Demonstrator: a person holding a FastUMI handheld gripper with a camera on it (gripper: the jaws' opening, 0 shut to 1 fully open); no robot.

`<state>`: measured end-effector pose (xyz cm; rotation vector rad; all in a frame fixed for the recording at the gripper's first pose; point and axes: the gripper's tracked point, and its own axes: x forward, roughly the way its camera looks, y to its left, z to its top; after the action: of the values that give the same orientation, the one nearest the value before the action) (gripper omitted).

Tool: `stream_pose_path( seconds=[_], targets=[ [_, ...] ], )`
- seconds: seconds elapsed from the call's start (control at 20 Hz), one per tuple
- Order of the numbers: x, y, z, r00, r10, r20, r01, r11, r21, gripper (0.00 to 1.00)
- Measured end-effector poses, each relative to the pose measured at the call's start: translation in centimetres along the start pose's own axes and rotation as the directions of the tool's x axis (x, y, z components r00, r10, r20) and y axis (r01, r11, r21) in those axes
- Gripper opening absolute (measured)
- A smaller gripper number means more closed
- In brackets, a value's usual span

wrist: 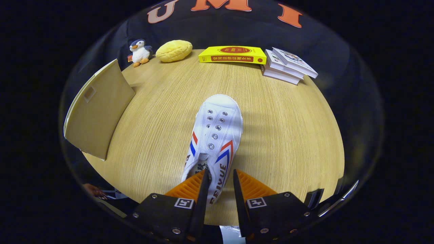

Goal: Open the storage box then place both shoes into the box .Put the left shoe in first, then the right shoe, with the right side of both shoes facing outward in a uniform manner.

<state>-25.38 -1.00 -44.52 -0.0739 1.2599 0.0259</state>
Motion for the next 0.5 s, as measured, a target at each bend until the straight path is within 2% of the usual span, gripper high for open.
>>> stream_pose_path(
  seconds=[0.1, 0.2, 0.25, 0.3, 0.35, 0.4, 0.5],
  targets=[
    [0.7, -0.4, 0.1, 0.999, -0.035, 0.007, 0.035, 0.999, -0.029, 0.42],
    [1.3, 0.0, 1.0, 0.998, -0.043, 0.047, 0.044, 0.999, -0.029, 0.37],
    [1.4, -0.2, 1.5, 0.995, -0.057, 0.084, 0.058, 0.998, -0.014, 0.33],
    [1.2, -1.1, 1.7, 0.988, -0.090, 0.122, 0.090, 0.996, 0.012, 0.24],
    [1.3, -2.1, 2.1, 0.981, -0.122, 0.152, 0.117, 0.992, 0.044, 0.21],
    [1.9, -3.0, 2.7, 0.974, -0.143, 0.175, 0.130, 0.988, 0.083, 0.14],
    [3.4, -3.4, 2.7, 0.975, -0.129, 0.179, 0.105, 0.985, 0.139, 0.09]
  ],
)
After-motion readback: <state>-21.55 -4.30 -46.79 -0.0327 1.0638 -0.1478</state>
